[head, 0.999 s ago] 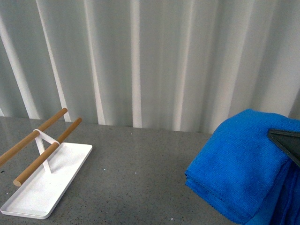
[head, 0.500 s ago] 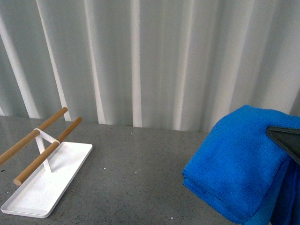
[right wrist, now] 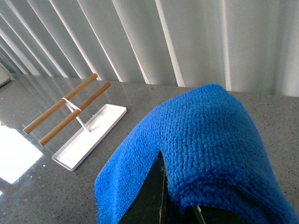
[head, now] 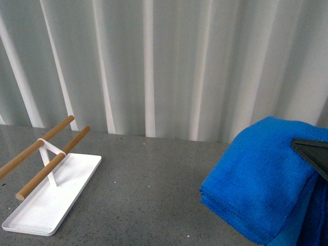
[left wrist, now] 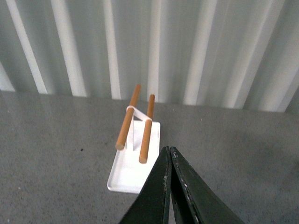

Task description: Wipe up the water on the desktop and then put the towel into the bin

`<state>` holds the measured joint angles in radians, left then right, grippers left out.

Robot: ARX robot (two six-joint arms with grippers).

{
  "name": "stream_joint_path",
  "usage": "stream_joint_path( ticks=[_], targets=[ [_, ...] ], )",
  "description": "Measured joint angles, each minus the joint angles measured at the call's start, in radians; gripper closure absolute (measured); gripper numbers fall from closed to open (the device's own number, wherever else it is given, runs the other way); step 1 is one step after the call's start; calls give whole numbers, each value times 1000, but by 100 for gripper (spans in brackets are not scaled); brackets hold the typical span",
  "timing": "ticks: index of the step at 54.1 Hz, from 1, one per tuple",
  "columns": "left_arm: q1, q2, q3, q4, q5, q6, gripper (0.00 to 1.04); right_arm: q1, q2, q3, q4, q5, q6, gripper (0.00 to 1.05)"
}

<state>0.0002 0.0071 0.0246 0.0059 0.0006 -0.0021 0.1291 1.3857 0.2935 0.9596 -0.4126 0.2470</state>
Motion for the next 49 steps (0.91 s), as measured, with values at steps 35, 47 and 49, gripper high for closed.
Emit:
stream_joint_path(
  ticks=[35,47,49],
  targets=[
    [0,-3,0,-4,0,0,57,69,204,253,-441,220,-65,101],
    [0,-3,0,-4,0,0,6,145,618,494,-616,221,-56,101],
    [0,-3,0,-4,0,0,6,168,665,516,-604,225,-55,101]
  ],
)
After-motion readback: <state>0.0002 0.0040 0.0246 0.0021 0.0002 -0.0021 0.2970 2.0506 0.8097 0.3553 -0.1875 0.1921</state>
